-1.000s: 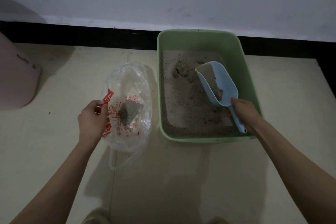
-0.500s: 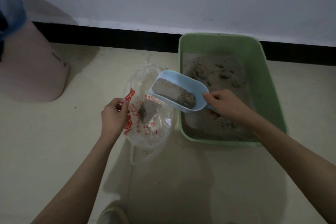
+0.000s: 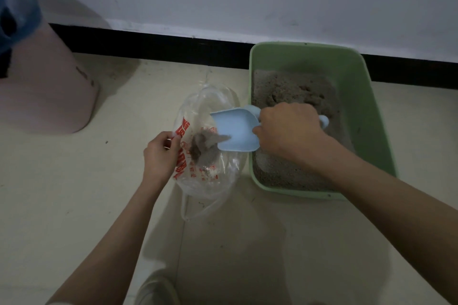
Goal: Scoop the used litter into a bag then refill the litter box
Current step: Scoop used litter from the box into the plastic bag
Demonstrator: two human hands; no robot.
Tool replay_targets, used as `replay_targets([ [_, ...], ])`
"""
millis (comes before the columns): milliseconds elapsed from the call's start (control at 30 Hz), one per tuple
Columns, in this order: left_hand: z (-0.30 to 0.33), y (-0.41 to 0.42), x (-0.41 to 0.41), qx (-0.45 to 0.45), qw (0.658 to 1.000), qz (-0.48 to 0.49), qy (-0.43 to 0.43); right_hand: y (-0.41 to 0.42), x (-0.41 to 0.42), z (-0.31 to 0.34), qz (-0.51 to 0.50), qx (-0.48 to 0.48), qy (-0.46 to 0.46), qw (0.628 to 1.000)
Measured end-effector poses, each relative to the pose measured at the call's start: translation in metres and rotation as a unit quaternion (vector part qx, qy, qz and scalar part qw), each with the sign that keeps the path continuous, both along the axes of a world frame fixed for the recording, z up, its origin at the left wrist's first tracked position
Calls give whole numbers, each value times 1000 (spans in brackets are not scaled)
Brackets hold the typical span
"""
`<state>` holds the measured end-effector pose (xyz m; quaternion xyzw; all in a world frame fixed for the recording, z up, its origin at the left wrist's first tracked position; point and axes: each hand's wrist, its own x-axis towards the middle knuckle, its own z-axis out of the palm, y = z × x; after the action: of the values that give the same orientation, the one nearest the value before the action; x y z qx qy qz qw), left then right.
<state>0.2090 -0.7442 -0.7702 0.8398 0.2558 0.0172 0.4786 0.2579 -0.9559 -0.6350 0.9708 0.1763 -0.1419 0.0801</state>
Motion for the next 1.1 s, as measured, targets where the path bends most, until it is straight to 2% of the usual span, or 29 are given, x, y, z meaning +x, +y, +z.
replay_targets([
  [100, -2, 0, -1, -5, 1000, 4, 1, -19, 3, 3, -38, 58, -13, 998],
  [167, -4, 1, -2, -6, 1000, 1, 3, -40, 6, -2, -80, 131, -9, 988],
  [267, -6, 0, -1, 1, 1000, -6, -5, -75, 12, -20, -182, 270, 35, 945],
  [367, -6, -4, 0, 3, 1000, -9, -4, -109, 13, -39, -277, 322, -2, 905],
  [500, -7, -3, 0, -3, 1000, -12, 1, -148, 22, -50, -351, 221, -61, 908],
  [633, -9, 0, 0, -10, 1000, -7, 1, -166, 44, -43, -353, 116, -98, 923],
  [867, -10, 0, 2, -9, 1000, -7, 12, -131, 96, -36, -265, -21, -41, 963],
  [1100, -8, 4, 3, -8, 1000, 6, 17, -122, 135, -29, -249, -67, -31, 966],
])
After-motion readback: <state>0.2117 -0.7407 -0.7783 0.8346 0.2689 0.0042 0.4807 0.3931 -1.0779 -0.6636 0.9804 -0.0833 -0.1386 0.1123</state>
